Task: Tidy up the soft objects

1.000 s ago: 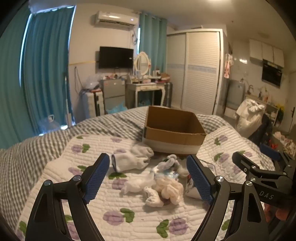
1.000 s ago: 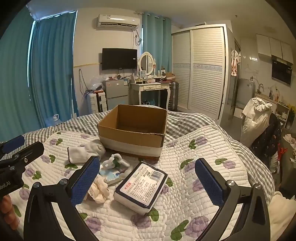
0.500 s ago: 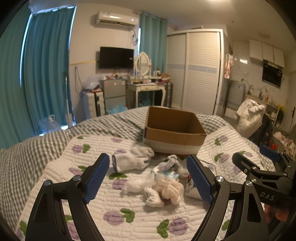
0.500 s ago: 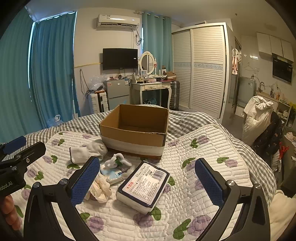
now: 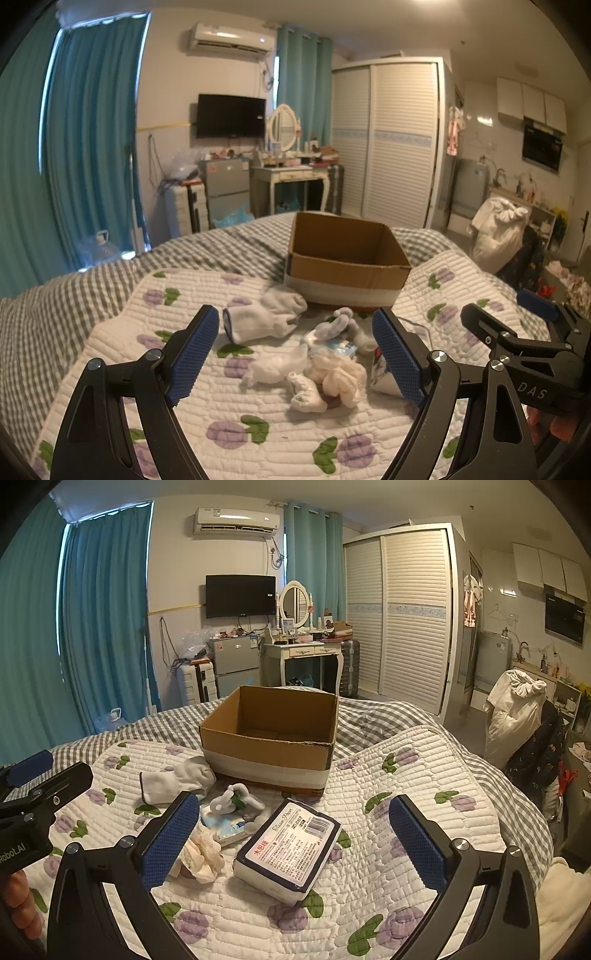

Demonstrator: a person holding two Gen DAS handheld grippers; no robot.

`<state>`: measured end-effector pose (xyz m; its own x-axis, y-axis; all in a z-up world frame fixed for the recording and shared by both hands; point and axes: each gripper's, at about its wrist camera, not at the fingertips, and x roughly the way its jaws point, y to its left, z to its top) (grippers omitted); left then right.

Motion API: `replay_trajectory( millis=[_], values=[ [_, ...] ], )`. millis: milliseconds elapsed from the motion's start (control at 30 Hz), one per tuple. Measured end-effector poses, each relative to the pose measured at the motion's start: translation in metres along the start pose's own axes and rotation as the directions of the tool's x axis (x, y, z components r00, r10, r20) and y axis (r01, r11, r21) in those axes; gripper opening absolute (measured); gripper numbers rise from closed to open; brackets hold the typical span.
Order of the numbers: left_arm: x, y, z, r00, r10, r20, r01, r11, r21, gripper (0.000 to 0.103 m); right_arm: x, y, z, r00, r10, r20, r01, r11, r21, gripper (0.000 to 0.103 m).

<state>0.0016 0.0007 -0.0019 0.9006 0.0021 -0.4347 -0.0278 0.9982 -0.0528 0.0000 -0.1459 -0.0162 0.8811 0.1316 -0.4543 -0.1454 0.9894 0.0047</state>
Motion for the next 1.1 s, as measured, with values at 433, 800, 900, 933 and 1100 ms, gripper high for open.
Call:
replay_trajectory(
  millis=[433, 800, 900, 933, 1100],
  values=[
    [-0.0022, -0.0016, 0.0012, 1.000, 0.000, 0.000, 0.000, 1.000, 0.005, 0.086, 0.0008, 0.0003, -0.0003, 1.000, 0.000, 0.000, 0.000, 1.000, -0.003, 0.103],
    [-0.0021, -0.0020, 0.0011, 1.000, 0.001, 0.001, -0.001, 1.000, 0.006, 0.086, 0.0004, 0.0009, 0.0001, 1.000, -0.002, 0.001, 0.002, 1.000, -0.003, 0.103],
    [-0.0022, -0.0023, 0.0012, 1.000, 0.001, 0.000, -0.001, 1.000, 0.007, 0.086, 0.0003, 0.0010, 0.0003, 1.000, -0.002, 0.000, 0.002, 1.000, -0.003, 0.103],
    [-0.0023, -0.0023, 0.0011, 1.000, 0.001, 0.000, -0.001, 1.000, 0.007, 0.086, 0.0003, 0.0011, 0.0003, 1.000, -0.002, 0.000, 0.002, 1.000, -0.003, 0.103],
    [-0.0023, -0.0022, 0.0013, 1.000, 0.000, 0.001, 0.000, 1.000, 0.007, 0.086, 0.0001, 0.0013, 0.0004, 1.000, -0.002, 0.000, 0.002, 1.000, -0.004, 0.103]
  ],
)
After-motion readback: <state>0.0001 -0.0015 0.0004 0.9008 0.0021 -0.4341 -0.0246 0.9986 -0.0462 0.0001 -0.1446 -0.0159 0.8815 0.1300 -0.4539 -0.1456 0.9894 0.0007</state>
